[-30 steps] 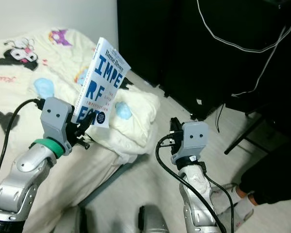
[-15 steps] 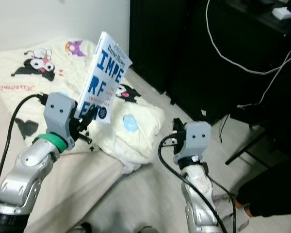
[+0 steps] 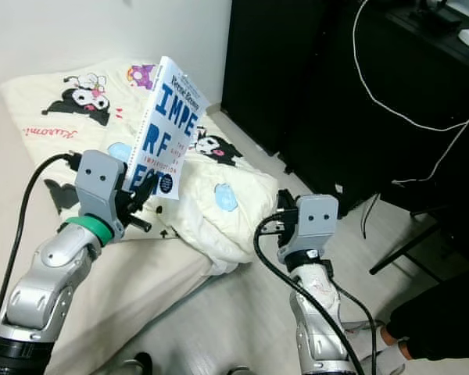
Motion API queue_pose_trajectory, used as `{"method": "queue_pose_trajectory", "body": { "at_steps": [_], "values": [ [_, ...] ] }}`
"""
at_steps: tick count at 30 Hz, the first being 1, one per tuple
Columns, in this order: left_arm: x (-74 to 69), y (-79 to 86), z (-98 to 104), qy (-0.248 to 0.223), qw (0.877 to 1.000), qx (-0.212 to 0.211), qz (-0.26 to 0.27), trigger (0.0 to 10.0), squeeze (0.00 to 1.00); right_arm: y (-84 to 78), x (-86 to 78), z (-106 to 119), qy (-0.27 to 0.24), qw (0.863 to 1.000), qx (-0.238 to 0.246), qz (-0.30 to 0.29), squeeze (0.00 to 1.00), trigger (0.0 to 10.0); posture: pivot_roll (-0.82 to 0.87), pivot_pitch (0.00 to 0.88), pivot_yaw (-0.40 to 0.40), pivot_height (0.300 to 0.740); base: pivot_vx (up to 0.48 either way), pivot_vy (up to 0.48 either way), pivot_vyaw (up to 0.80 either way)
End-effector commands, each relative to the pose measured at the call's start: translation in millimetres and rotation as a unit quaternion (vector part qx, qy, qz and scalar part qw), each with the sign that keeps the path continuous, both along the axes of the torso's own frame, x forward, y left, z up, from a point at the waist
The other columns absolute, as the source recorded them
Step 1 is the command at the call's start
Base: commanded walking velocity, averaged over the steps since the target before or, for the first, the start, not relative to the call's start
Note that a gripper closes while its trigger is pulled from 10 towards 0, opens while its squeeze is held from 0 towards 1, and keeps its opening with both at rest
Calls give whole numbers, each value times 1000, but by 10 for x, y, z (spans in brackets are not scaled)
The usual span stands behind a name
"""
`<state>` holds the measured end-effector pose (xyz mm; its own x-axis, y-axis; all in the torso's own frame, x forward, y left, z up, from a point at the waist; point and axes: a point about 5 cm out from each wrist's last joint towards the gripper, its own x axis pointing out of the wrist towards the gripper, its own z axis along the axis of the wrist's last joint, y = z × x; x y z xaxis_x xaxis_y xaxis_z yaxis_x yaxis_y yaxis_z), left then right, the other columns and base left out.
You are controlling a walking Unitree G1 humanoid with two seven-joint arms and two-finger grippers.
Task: Clean up the room
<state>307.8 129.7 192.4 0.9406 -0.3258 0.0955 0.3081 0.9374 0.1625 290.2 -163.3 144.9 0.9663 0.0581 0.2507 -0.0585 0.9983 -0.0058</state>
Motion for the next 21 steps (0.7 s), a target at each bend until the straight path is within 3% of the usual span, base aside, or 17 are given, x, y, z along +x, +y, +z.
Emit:
{"method": "queue_pose_trajectory", "body": {
  "at_steps": [1,8,14,21],
  "values": [
    [-5,-42,40,-19,1000,0,-7,10000,0,-48,-22,-85,17,1000,9,-13,0,10000,6,136,-19,740,0,0,0],
    [-6,-148,-64,-6,999,-29,-44,10000,0,-48,12,-144,18,1000,-7,-23,0,10000,-4,57,-10,740,0,0,0],
    [56,-225,-78,-11,999,-24,-46,10000,0,-57,64,-144,15,999,-9,-27,0,10000,-9,33,-2,740,0,0,0],
    [92,-183,-53,-17,999,-25,-39,10000,0,-55,83,-151,13,999,-8,-28,0,10000,-5,31,0,740,0,0,0]
  ]
}}
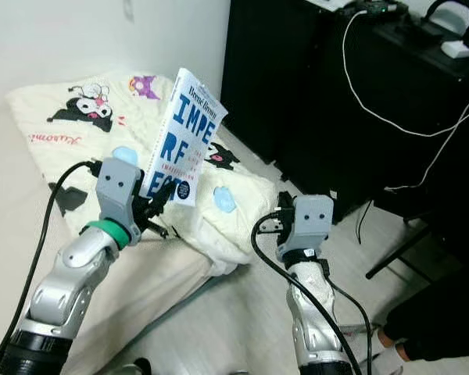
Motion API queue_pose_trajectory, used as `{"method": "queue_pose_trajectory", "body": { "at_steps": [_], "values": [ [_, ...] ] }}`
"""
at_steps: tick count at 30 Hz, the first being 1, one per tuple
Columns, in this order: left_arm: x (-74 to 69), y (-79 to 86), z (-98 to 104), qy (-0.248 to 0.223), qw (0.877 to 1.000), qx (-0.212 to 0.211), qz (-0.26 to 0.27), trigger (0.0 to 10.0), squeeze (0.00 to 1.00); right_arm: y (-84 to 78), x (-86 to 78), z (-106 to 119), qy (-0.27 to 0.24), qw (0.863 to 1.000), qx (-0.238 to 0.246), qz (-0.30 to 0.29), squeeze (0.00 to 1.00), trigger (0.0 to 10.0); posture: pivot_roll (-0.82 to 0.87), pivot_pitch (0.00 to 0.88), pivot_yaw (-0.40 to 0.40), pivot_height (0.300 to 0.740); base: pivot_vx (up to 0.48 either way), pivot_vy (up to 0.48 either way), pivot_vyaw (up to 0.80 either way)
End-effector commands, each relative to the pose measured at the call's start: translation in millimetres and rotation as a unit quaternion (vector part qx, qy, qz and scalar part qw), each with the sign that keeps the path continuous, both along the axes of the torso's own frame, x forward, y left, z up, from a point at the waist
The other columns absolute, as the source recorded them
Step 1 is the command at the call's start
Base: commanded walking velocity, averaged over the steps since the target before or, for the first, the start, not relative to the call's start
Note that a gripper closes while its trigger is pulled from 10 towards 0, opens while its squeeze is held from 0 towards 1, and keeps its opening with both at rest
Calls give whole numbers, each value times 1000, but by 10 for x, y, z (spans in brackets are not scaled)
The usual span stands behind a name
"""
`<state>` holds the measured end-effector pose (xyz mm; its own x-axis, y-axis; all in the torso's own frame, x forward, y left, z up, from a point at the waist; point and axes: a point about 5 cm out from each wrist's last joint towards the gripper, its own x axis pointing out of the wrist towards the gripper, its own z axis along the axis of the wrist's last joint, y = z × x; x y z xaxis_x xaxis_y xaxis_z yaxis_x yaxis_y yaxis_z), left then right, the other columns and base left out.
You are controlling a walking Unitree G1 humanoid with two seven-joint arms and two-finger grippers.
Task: Clean up the room
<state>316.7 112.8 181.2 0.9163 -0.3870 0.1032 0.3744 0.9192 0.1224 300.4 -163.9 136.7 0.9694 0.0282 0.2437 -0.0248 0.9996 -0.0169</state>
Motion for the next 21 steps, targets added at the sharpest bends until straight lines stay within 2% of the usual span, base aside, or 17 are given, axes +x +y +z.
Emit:
{"method": "queue_pose_trajectory", "body": {
  "at_steps": [1,4,21],
  "values": [
    [8,-6,60,-21,1000,-6,-2,10000,0,-47,-20,-80,10,1000,-2,-11,0,10000,-4,32,-1,740,0,0,0],
    [11,-1,61,-24,1000,-6,-2,10000,0,-42,-24,-96,10,1000,-2,-10,0,10000,-4,32,-1,740,0,0,0],
    [1,-15,64,-28,1000,-7,-7,10000,0,-46,-9,-114,8,1000,3,-9,0,10000,2,41,1,740,-291,0,0]
  ]
}}
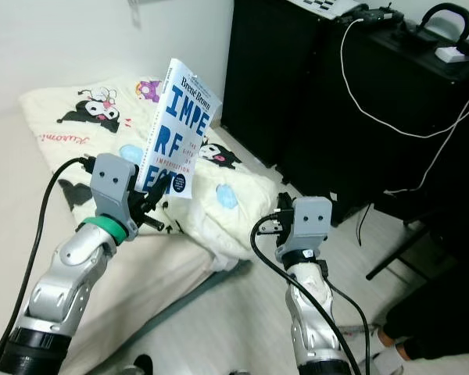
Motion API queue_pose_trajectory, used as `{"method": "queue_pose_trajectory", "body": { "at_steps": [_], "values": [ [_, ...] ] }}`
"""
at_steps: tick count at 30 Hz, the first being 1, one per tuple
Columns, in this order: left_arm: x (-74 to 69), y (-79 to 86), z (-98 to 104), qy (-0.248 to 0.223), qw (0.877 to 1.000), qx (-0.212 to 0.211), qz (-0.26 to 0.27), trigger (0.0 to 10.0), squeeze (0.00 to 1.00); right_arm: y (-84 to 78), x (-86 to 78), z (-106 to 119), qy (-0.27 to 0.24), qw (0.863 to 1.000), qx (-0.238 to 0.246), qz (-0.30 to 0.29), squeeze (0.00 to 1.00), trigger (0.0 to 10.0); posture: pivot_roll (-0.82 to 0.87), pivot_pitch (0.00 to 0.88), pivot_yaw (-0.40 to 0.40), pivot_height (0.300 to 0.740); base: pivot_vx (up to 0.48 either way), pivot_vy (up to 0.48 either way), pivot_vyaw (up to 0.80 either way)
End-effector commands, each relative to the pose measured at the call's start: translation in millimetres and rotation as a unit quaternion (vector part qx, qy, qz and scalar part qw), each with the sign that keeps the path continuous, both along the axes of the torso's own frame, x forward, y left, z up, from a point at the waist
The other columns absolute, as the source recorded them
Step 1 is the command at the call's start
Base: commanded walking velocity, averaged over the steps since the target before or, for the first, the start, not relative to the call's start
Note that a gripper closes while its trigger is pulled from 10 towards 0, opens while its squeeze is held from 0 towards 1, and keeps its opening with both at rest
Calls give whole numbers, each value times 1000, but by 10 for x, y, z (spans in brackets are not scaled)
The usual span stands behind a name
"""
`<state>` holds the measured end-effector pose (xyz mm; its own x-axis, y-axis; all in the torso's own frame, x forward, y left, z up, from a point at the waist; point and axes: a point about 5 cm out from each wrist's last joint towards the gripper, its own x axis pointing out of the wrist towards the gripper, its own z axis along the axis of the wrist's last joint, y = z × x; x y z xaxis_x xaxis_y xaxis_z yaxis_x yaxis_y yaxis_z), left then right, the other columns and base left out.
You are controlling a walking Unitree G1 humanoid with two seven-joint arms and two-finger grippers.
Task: Clean up the room
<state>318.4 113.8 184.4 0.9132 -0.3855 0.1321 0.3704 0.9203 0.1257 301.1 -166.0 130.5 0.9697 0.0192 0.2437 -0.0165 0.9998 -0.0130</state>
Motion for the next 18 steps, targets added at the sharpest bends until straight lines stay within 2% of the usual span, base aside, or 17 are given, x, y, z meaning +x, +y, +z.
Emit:
{"method": "queue_pose_trajectory", "body": {
  "at_steps": [1,11,18],
  "values": [
    [-16,-25,32,-14,1000,-3,-7,10000,0,-26,-16,-52,8,1000,1,-5,0,10000,2,41,1,740,-304,0,0],
    [-13,-16,31,-14,1000,-1,-7,10000,0,-22,-27,-64,8,1000,5,-3,0,10000,1,45,4,740,-304,0,0],
    [-15,-10,27,-14,1000,0,-7,10000,0,-19,-20,-59,6,1000,30,-3,0,10000,1,45,4,740,-303,0,0]
  ]
}}
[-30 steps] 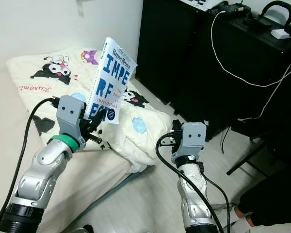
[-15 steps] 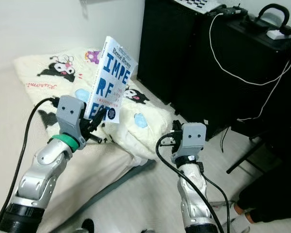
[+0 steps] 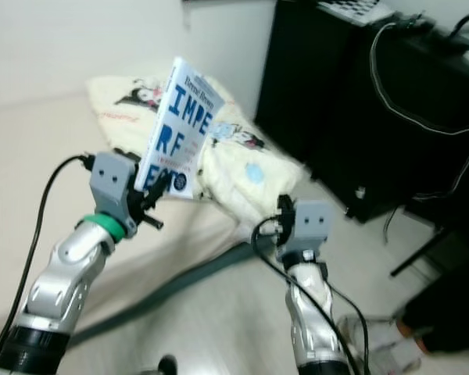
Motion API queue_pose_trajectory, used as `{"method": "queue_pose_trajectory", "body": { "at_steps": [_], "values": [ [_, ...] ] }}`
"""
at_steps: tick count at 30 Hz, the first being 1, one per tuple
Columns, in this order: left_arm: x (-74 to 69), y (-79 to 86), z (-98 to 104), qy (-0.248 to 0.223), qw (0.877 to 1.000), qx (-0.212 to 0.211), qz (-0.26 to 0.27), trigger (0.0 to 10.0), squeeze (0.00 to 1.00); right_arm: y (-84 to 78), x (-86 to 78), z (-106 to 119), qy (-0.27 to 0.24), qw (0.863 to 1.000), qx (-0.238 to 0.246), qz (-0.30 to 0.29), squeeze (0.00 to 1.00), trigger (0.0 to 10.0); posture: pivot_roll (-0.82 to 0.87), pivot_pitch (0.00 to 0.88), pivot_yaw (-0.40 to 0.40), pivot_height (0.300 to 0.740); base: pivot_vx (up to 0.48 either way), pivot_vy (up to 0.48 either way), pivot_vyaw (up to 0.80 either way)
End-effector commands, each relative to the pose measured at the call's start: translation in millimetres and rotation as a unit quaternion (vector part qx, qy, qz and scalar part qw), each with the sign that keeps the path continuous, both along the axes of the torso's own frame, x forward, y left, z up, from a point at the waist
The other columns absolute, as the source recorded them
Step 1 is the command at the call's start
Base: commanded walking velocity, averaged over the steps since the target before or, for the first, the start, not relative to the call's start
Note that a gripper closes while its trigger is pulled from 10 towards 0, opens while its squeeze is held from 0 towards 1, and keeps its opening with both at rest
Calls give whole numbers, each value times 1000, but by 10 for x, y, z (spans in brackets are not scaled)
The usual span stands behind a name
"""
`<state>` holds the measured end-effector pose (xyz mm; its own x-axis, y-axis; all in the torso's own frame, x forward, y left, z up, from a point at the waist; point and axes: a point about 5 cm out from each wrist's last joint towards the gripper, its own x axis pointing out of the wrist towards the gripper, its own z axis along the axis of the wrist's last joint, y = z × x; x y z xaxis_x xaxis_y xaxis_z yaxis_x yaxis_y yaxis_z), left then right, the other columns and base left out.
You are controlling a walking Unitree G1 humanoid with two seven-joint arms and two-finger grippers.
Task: Clean up the room
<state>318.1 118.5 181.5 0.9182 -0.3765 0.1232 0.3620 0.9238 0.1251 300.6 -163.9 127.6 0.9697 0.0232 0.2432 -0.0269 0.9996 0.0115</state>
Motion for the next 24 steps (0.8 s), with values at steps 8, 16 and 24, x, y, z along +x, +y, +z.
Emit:
{"method": "queue_pose_trajectory", "body": {
  "at_steps": [8,16,24],
  "values": [
    [-15,-51,55,-18,1000,-1,-11,10000,0,-41,-6,-27,7,1000,28,-11,0,10000,1,45,4,740,-304,0,0],
    [-7,-43,36,-10,1000,13,-8,10000,0,-34,7,-13,2,1000,24,-4,0,10000,9,48,8,740,-105,0,192],
    [28,54,-11,8,999,42,13,10000,0,-1,13,-29,6,999,39,1,0,10000,11,47,10,740,0,0,775]
  ]
}}
